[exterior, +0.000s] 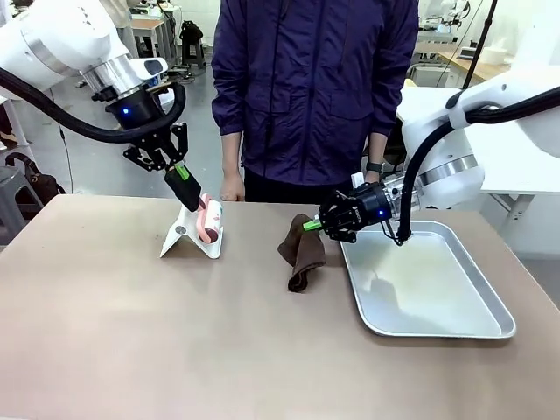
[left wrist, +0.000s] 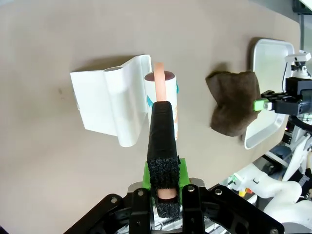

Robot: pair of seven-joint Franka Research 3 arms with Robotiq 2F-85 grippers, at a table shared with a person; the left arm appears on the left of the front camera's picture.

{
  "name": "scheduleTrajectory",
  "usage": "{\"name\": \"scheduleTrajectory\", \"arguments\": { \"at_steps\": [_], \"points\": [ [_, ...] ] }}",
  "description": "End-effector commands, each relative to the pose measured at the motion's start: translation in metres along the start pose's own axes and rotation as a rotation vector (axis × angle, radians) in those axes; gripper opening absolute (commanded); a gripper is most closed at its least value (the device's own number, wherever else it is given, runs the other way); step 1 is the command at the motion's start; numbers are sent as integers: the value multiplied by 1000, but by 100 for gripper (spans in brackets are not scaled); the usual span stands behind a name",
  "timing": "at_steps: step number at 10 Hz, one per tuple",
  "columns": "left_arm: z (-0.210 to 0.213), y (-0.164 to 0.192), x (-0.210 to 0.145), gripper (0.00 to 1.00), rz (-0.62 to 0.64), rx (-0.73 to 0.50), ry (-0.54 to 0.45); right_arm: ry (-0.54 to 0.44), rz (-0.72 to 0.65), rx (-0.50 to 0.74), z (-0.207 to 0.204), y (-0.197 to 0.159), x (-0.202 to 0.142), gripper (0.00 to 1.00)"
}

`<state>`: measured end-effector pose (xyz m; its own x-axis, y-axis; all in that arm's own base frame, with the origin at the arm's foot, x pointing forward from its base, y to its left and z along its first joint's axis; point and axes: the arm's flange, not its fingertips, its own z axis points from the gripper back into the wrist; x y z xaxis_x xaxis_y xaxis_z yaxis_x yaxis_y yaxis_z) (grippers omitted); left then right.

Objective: Clean the surface of the table.
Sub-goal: Return the Lint Roller and towel to their original positions.

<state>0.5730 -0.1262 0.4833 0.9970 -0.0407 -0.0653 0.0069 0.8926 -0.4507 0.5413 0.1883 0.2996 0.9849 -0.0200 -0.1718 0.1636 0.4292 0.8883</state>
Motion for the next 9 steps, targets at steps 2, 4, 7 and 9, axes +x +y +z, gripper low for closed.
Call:
{"name": "scheduleTrajectory", "arguments": {
  "at_steps": [2,4,7,9],
  "points": [
    [1,-3,2,22,-4,-18,16,0,0,0,0,0,0,8],
    [0,0,1,22,3,-1,-4,0,0,0,0,0,0,8],
    [0,0,1,22,3,-1,-4,0,0,0,0,0,0,8],
    [-1,0,1,22,3,-1,0,-2,-9,-1,1,0,1,8]
  ]
}}
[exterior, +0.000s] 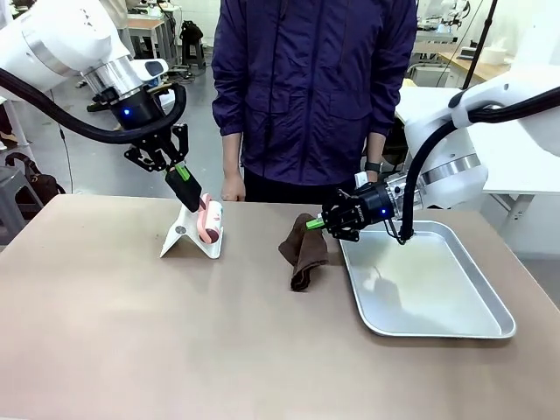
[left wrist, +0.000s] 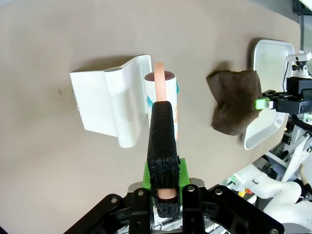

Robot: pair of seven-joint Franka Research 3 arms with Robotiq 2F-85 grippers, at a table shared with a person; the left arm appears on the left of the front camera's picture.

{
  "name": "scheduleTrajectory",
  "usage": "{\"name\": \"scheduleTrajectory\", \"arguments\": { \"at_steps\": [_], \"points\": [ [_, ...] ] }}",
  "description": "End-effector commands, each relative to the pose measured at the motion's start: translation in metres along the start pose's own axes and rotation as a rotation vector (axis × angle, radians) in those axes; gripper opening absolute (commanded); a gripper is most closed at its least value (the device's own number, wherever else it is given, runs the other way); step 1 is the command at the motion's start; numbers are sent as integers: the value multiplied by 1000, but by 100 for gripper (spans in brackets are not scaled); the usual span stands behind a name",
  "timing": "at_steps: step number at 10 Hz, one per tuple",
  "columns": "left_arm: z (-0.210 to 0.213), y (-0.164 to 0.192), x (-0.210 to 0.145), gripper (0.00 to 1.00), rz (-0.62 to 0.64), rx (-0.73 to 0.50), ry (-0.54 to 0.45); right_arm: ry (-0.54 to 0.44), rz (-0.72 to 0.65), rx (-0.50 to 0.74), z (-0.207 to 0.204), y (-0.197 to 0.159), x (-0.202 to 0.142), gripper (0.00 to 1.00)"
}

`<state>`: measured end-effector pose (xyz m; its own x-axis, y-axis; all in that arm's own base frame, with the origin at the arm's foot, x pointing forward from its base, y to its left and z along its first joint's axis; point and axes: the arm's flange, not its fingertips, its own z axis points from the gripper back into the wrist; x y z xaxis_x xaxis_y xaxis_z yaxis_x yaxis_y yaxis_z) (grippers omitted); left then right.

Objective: Clean the surface of the table.
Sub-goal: Return the Lint Roller and towel to their original positions.

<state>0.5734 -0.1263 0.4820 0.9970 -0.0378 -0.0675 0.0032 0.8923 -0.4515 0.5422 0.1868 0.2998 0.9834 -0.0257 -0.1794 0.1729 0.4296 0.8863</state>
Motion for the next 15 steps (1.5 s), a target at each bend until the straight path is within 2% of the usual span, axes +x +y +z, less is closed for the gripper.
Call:
{"name": "scheduleTrajectory", "arguments": {
  "at_steps": [1,3,4,10,15],
  "points": [
    [-11,-1,5,22,-11,-15,-1,-1,-20,-33,-9,-5,6,8],
    [-20,4,11,22,-10,-4,12,-70,-50,-52,-16,-12,16,8],
    [-22,8,14,22,1,-4,1,-7,-14,-12,-4,-8,3,8],
    [-43,2,23,22,15,21,6,-7,-14,-12,-4,-8,3,8],
    [-46,7,21,22,27,19,-34,-7,-14,-12,-4,-8,3,8]
  ]
}}
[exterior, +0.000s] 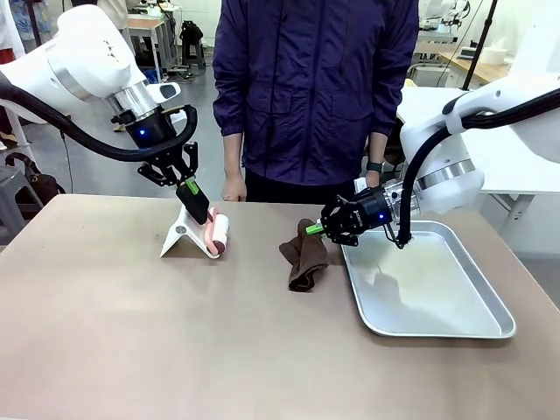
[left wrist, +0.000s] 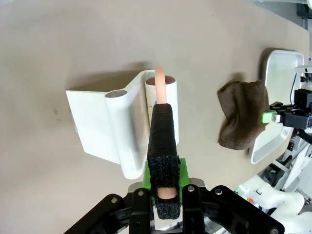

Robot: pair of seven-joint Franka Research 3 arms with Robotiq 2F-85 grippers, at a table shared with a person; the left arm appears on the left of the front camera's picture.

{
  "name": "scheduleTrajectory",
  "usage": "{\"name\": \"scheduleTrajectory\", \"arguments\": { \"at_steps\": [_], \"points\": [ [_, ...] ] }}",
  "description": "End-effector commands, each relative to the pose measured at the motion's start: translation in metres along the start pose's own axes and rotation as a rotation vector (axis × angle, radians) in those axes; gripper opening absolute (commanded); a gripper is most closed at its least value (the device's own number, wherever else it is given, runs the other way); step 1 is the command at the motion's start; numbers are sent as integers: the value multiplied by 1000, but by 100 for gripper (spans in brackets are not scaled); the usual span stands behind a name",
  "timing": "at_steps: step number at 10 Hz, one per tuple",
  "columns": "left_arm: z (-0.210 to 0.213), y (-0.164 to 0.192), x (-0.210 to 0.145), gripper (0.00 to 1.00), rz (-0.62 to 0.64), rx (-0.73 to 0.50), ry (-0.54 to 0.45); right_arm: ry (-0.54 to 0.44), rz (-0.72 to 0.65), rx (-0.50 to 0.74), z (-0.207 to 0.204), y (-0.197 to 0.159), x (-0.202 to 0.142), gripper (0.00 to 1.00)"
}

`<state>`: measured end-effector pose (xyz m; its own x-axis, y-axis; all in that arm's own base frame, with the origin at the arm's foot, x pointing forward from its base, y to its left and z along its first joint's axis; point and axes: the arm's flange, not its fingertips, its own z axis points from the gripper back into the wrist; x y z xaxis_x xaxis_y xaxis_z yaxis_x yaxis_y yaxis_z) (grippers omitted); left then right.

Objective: Clean the surface of the table.
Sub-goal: Return the Lint Roller and towel to their original positions.

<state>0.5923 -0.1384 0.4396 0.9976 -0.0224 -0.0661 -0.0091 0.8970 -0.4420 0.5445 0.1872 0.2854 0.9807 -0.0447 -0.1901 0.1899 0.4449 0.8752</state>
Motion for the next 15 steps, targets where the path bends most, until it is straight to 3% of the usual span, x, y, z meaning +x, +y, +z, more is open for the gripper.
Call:
{"name": "scheduleTrajectory", "arguments": {
  "at_steps": [1,11,12,13,14,15],
  "points": [
    [-5,-2,-1,22,7,8,-21,5,5,5,2,4,-2,8],
    [-9,7,-4,22,53,65,-22,5,5,5,2,4,-2,8],
    [-9,7,-4,69,61,68,-19,0,0,0,0,0,0,8],
    [-9,8,-4,81,71,80,-22,16,-4,-8,1,-1,0,48],
    [-8,9,-4,100,87,88,-34,17,-12,-13,1,-2,1,63],
    [-5,12,-5,100,105,94,-46,18,-18,-14,0,-3,2,64]
  ]
}}
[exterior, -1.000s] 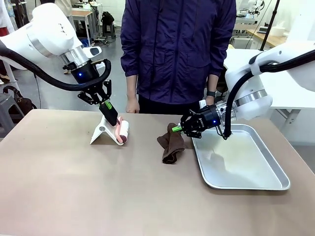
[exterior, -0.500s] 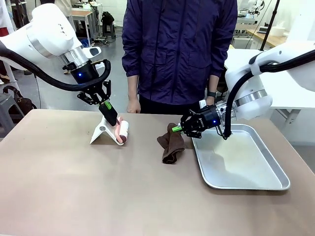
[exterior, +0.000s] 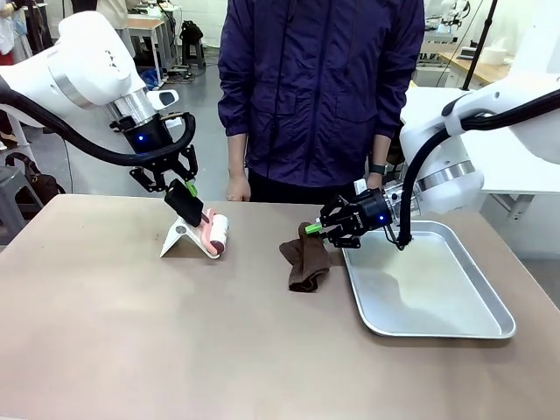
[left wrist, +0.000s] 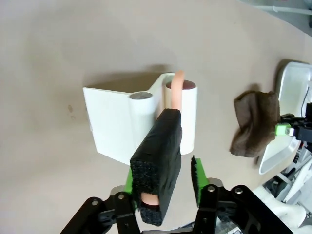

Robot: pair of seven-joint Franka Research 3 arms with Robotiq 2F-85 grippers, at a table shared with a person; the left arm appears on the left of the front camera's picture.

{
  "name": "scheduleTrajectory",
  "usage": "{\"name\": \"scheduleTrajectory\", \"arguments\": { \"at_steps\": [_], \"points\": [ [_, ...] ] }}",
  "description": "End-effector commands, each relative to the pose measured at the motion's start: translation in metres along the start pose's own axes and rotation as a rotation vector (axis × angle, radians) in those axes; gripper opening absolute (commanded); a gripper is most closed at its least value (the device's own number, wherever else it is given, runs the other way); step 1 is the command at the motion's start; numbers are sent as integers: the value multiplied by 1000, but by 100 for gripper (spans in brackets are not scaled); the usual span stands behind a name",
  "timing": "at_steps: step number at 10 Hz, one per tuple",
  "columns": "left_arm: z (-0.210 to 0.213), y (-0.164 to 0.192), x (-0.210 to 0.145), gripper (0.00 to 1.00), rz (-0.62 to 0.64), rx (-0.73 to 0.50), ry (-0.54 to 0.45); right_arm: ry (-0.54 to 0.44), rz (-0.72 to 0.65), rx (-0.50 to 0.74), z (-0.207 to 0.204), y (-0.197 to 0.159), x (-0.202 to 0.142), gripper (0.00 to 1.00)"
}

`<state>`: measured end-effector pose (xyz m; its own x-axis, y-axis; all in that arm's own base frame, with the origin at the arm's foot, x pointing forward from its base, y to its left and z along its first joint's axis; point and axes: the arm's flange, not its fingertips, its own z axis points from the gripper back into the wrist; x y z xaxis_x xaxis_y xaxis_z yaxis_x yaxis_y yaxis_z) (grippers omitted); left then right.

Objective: Clean the surface of the table.
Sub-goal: Return the Lint Roller and towel to their original positions.

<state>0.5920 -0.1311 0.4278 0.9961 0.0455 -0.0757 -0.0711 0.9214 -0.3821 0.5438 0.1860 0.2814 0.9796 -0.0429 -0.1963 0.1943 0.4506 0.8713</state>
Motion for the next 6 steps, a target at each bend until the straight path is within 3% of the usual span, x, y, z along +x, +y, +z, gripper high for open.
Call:
{"name": "scheduleTrajectory", "arguments": {
  "at_steps": [1,2,3,6],
  "points": [
    [6,4,-7,100,52,33,-37,14,-18,-6,1,1,3,100],
    [8,7,-9,100,64,34,-41,19,-22,-5,1,0,4,77],
    [10,10,-10,100,70,36,-42,23,-25,-8,1,0,4,100],
    [15,16,-17,100,59,21,-35,31,-17,-49,1,1,2,100]
  ]
}}
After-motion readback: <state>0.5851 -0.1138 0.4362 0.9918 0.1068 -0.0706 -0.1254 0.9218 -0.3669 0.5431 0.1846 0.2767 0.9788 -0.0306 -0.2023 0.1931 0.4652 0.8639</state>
